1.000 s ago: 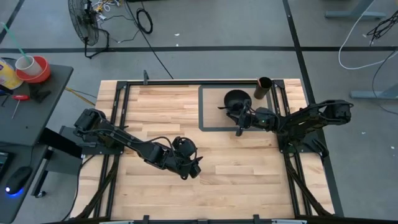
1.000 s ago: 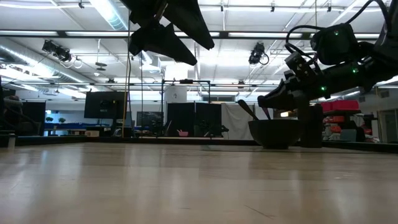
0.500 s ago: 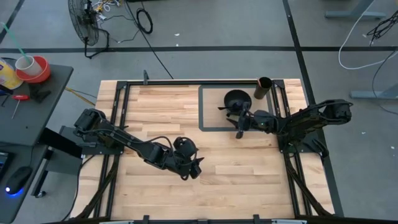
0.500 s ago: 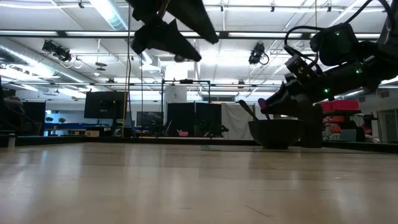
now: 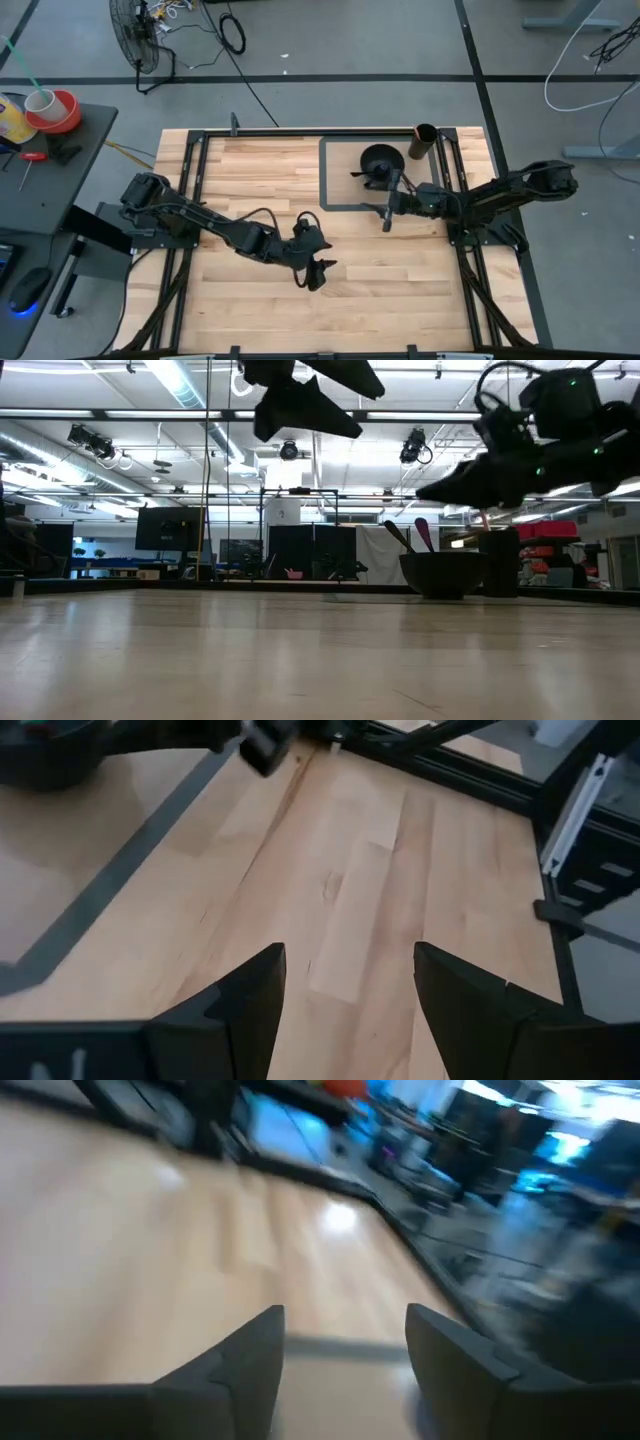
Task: Pick & Place Utensil
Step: Return to Home Position
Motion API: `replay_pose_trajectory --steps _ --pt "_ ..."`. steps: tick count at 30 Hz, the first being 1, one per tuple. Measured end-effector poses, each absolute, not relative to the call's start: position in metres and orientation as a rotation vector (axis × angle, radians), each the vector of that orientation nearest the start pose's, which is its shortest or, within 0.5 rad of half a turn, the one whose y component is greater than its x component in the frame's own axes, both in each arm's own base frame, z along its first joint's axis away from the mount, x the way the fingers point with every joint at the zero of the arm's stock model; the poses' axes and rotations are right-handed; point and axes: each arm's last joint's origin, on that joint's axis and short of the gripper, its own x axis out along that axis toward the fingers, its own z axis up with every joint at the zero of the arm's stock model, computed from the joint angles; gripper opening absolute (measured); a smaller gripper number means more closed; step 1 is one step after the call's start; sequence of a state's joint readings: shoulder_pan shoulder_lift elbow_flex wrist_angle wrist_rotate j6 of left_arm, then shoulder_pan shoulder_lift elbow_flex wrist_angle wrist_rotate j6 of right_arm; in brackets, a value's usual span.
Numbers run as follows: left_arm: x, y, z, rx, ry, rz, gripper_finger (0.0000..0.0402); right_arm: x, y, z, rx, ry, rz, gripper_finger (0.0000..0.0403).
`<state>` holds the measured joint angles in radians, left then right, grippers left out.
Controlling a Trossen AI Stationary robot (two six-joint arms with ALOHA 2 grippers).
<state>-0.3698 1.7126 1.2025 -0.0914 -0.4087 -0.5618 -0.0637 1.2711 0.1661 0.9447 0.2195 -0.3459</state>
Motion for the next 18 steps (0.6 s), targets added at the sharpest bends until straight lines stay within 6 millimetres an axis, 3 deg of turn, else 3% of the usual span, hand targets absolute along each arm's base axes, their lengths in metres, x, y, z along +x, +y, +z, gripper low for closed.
replay_pose_trajectory --steps 11,14,18 --pt "0.369 -0.098 0.253 -0.122 0.48 0.119 0.0225 0.184 -0.006 0.202 0.021 -0.213 0.147 0.022" --pt "0.358 -0.09 0.25 0.006 0.6 0.137 0.0225 0.175 -0.007 0.215 0.043 -0.288 0.184 0.0209" --pt "0.34 -0.074 0.262 0.017 0.683 0.21 0.0219 0.164 -0.009 0.222 0.025 -0.27 0.191 0.0193"
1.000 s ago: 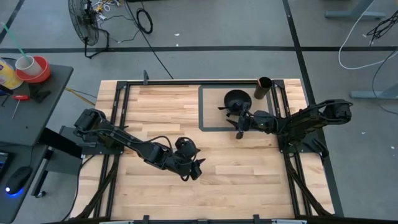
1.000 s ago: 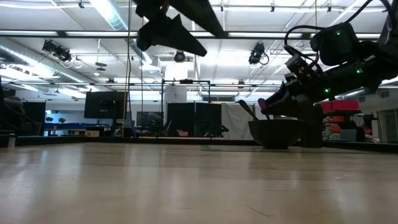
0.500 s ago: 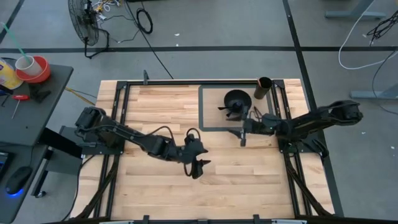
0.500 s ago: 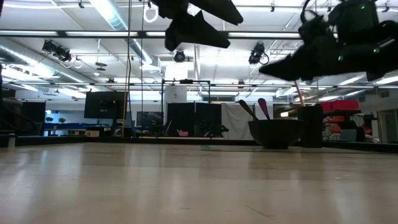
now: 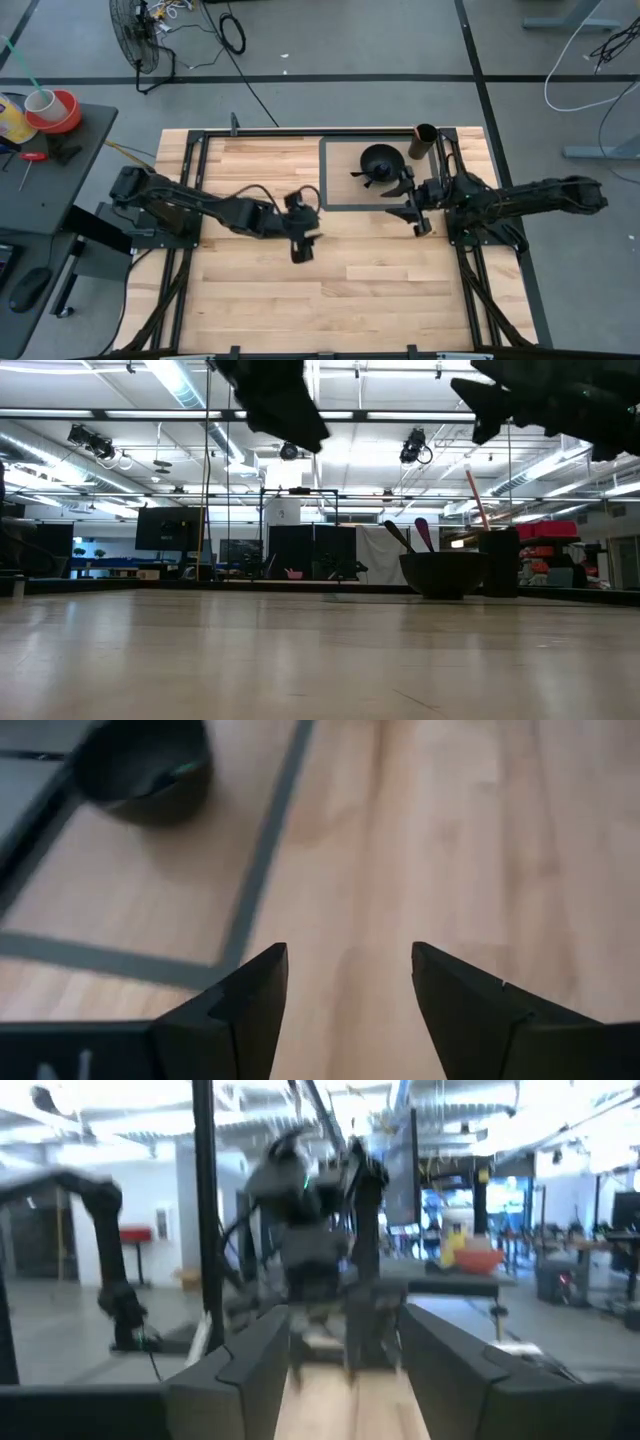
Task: Pick & Place Utensil
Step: Return to Home Position
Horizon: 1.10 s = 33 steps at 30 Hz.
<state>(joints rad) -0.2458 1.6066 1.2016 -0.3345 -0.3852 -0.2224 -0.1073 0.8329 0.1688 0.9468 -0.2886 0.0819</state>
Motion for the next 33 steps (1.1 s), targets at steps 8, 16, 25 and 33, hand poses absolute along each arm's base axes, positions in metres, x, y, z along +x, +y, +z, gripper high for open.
replay_pose_trajectory --steps 8,16,25,33 --pt "0.309 -0.068 0.283 0.066 0.756 0.265 0.0183 0.14 -0.008 0.223 -0.011 -0.182 0.166 0.0166" --pt "0.293 -0.058 0.251 0.1 0.79 0.383 0.0158 0.119 -0.002 0.214 -0.062 -0.057 0.051 0.0104" --pt "0.278 -0.039 0.199 0.054 0.666 0.494 0.0124 0.11 0.01 0.213 -0.01 -0.041 0.229 0.0005" --pt "0.28 -0.038 0.193 -0.086 0.64 0.442 0.0108 0.109 0.015 0.208 0.017 -0.002 0.243 0.0003"
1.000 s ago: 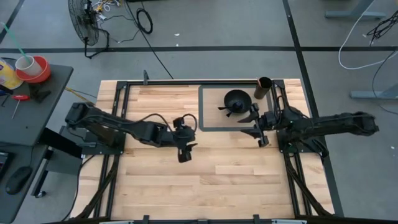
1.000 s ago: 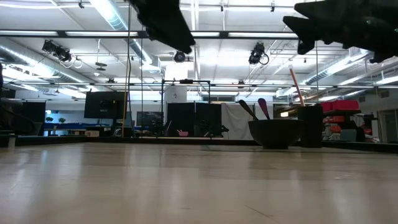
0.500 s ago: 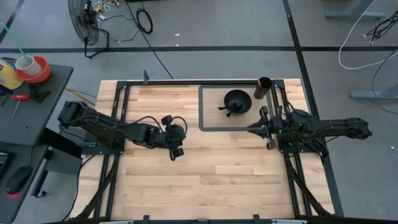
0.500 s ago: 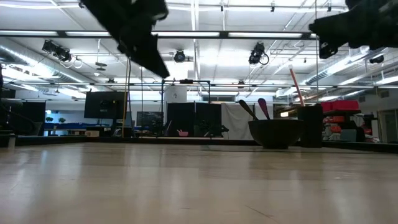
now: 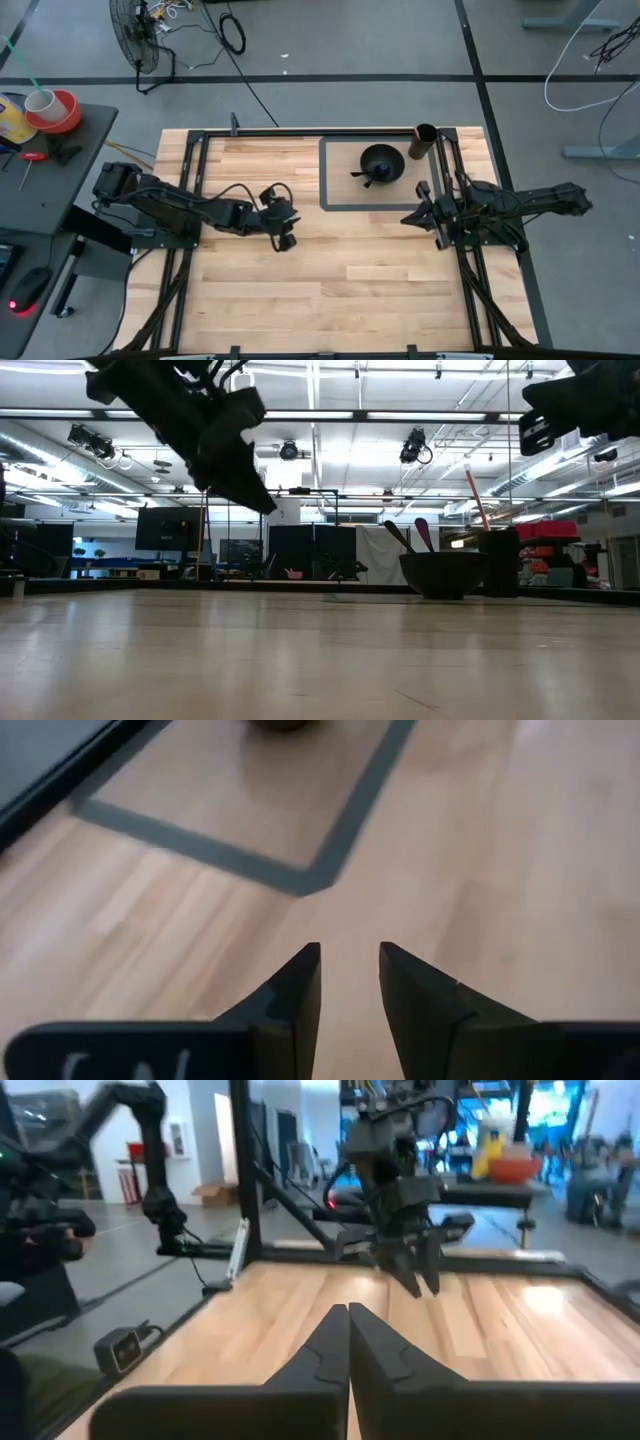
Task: Pick & Place Utensil
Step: Return to Home Position
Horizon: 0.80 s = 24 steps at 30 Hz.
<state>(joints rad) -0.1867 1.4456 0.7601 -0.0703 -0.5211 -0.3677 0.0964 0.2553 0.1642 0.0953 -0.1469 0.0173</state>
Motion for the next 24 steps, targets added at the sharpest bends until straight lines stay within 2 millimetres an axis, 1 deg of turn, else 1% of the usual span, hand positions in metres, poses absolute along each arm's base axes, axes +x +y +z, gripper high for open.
replay_pose_trajectory --steps 3,6,7,10,13,16,18,20,22,24 --pt "0.284 -0.041 0.198 -0.119 0.592 0.385 0.0108 0.111 0.016 0.2 -0.002 -0.069 0.254 0.0005" --pt "0.288 -0.041 0.202 -0.142 0.543 0.364 0.0108 0.111 0.016 0.187 -0.007 -0.162 0.253 0.0006" --pt "0.289 -0.042 0.204 -0.147 0.519 0.36 0.0108 0.111 0.016 0.184 0.0 -0.146 0.254 0.0006" --pt "0.29 -0.049 0.207 -0.085 0.494 0.313 0.0106 0.111 0.017 0.183 0.068 -0.108 0.295 0.0004" --pt "0.281 -0.059 0.219 -0.001 0.483 0.234 0.0099 0.109 0.019 0.19 0.079 -0.126 0.383 0.0003" --pt "0.258 -0.06 0.233 0.007 0.418 0.17 0.0087 0.106 0.02 0.2 0.065 -0.182 0.409 0.0006" --pt "0.237 -0.056 0.235 -0.013 0.374 0.157 0.0078 0.106 0.019 0.2 0.065 -0.188 0.403 0.0009" --pt "0.214 -0.052 0.232 -0.055 0.316 0.168 0.0069 0.106 0.019 0.199 0.068 -0.179 0.39 0.0013" --pt "0.192 -0.047 0.224 -0.11 0.255 0.187 0.0062 0.107 0.019 0.198 0.069 -0.167 0.382 0.0015" --pt "0.175 -0.044 0.213 -0.153 0.188 0.193 0.0056 0.107 0.019 0.197 0.06 -0.157 0.38 0.0017"
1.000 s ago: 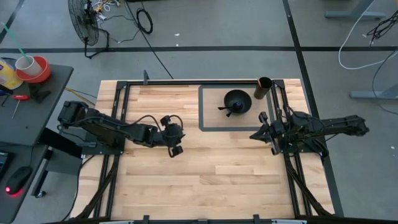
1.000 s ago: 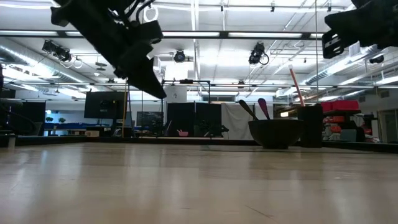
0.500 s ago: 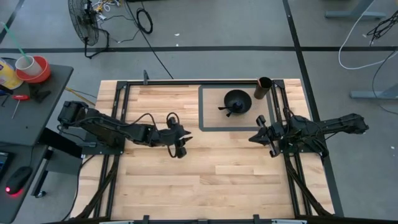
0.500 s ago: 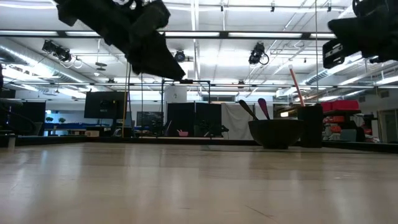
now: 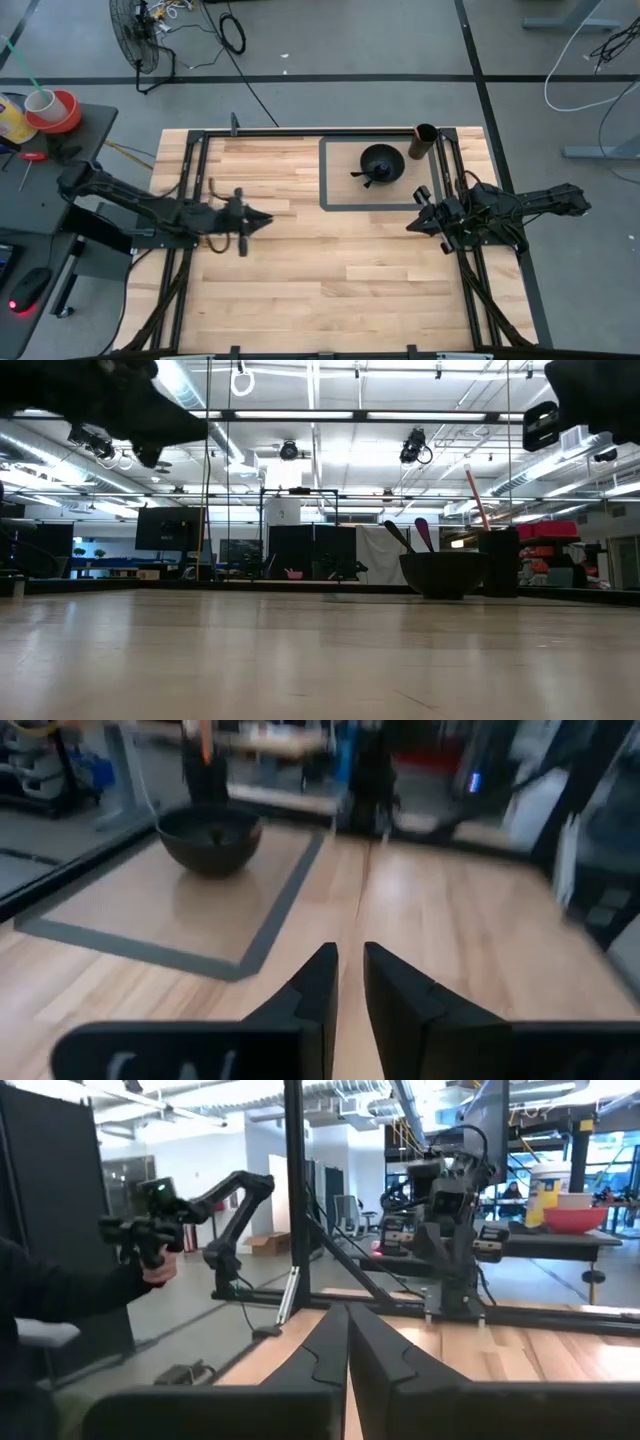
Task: Pick & Place Utensil
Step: Return to Home Position
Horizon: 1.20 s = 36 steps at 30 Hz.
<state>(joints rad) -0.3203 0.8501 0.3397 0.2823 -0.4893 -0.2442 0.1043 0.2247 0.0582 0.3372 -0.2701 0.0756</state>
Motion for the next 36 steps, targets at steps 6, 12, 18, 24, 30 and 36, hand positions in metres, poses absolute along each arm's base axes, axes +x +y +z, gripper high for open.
replay_pose_trajectory --steps 6,12,18,24,30,36 --pt "0.14 -0.035 0.195 -0.222 0.023 0.16 0.0048 0.108 0.019 0.196 0.03 -0.15 0.378 0.0018" --pt "0.123 -0.03 0.175 -0.174 -0.018 0.155 0.0048 0.111 0.015 0.187 0.082 -0.047 0.336 0.0018" --pt "0.114 -0.029 0.176 -0.067 -0.072 0.049 0.0048 0.112 0.002 0.182 0.042 -0.01 0.126 0.0018" --pt "0.106 -0.028 0.176 0.012 -0.072 -0.009 0.0048 0.113 -0.002 0.168 0.078 0.018 0.114 0.0018" --pt "0.105 -0.028 0.179 -0.015 -0.1 -0.035 0.0048 0.112 -0.004 0.169 0.104 0.02 0.165 0.0018" --pt "0.104 -0.027 0.179 0.027 -0.107 0.002 0.0048 0.111 -0.009 0.176 0.082 -0.047 0.185 0.0018"
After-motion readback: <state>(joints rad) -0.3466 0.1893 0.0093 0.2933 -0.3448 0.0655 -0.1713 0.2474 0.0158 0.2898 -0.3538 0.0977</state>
